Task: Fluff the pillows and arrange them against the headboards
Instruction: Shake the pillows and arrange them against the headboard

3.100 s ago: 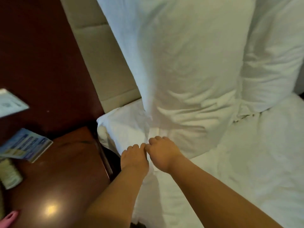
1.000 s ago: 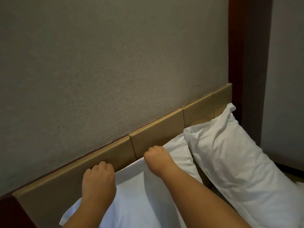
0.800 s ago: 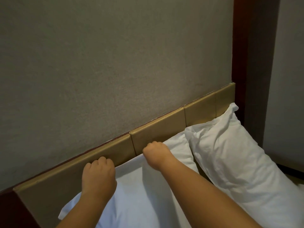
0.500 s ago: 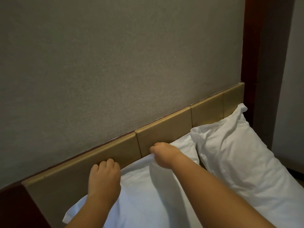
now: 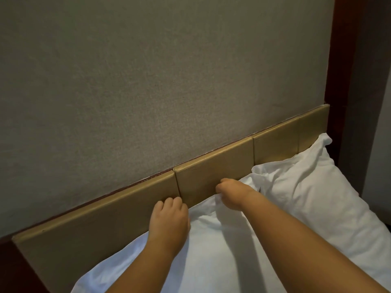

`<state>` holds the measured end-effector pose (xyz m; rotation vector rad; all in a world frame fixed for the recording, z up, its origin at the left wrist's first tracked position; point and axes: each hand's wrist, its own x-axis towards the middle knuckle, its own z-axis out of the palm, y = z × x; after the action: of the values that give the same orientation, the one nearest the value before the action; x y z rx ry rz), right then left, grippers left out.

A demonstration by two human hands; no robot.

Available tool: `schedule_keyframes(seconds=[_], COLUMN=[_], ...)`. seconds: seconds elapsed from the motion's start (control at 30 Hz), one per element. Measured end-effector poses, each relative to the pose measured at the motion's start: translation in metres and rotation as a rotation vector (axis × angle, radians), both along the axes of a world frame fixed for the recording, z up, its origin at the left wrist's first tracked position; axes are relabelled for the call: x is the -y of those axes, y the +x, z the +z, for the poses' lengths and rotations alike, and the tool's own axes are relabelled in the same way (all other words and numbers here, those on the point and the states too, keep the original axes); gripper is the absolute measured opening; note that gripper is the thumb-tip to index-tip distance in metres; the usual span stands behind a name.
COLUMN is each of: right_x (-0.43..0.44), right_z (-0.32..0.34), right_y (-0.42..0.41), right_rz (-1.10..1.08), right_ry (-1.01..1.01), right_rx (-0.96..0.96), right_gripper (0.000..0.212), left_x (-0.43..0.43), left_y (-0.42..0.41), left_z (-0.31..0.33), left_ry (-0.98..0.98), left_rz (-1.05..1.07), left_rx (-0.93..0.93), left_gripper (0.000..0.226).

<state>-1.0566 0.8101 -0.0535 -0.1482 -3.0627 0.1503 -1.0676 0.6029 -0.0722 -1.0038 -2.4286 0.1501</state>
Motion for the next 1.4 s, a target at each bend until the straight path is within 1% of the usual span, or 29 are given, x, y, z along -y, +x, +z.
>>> schedule_keyframes(seconds=[0.07,0.13,0.23,0.3,0.4,0.5,0.57,0.7,0.8,0.9,0.97,1.13,1.23,1.3,1.37,1.4], right_x=[-0.006,-0.012,-0.021,-0.024,-0.024,-0.023,-0.022,-0.018,-0.003,0.022,0.043,0.104,0.137,0.156,0.172,0.178], right_z=[-0.004,-0.009,-0.016,-0.015,-0.004,0.005,0.003,-0.002,-0.002,0.002,0.006,0.009,0.010,0.009,0.006,0.004], right_y=[-0.001,-0.001,-0.002,-0.003,-0.005,-0.007,-0.007,-0.003,-0.003,-0.004,-0.002,0.010,0.017,0.019,0.019,0.018], right_rz=[-0.026,-0.045,-0.093,-0.148,-0.168,-0.169,-0.175,-0.215,-0.233,-0.178,-0.110,0.125,0.236,0.260,0.243,0.234], right_ry=[-0.010,-0.019,0.006,0.016,0.049,0.083,0.082,0.012,-0.061,-0.116,-0.126,-0.079,0.016,0.058,0.089,0.107], right_rx=[0.009,0.019,0.017,-0.028,-0.113,-0.176,-0.184,-0.160,-0.234,-0.336,-0.349,-0.240,-0.196,-0.182,-0.154,-0.139], right_gripper=[0.025,0.025,0.020,0.023,0.030,0.029,0.027,0.030,0.017,0.016,0.018,0.018,0.022,0.023,0.019,0.018], left_x=[-0.015,-0.024,-0.032,-0.037,-0.042,-0.041,-0.040,-0.040,-0.029,-0.011,0.006,0.056,0.083,0.099,0.113,0.119], left_y=[0.001,-0.002,-0.006,-0.009,-0.018,-0.020,-0.019,-0.018,-0.017,-0.013,-0.009,0.001,0.010,0.013,0.017,0.019], left_z=[0.001,-0.004,-0.002,0.011,0.030,0.036,0.035,0.031,0.033,0.033,0.031,0.010,-0.002,-0.012,-0.011,-0.009], left_ry=[-0.013,-0.004,0.008,0.021,0.021,-0.002,-0.011,-0.006,0.017,0.059,0.051,-0.057,-0.082,-0.063,-0.064,-0.050], left_rz=[0.022,0.037,0.055,0.041,0.035,0.058,0.073,0.066,-0.011,-0.020,0.001,0.052,0.084,0.085,0.108,0.139], left_rx=[0.024,0.013,0.010,-0.001,-0.041,-0.037,-0.023,-0.019,-0.035,-0.043,-0.044,-0.029,0.045,0.064,0.058,0.086], left_gripper=[0.011,0.017,0.021,0.020,0.019,0.021,0.021,0.020,0.019,0.030,0.035,0.030,0.033,0.033,0.027,0.027])
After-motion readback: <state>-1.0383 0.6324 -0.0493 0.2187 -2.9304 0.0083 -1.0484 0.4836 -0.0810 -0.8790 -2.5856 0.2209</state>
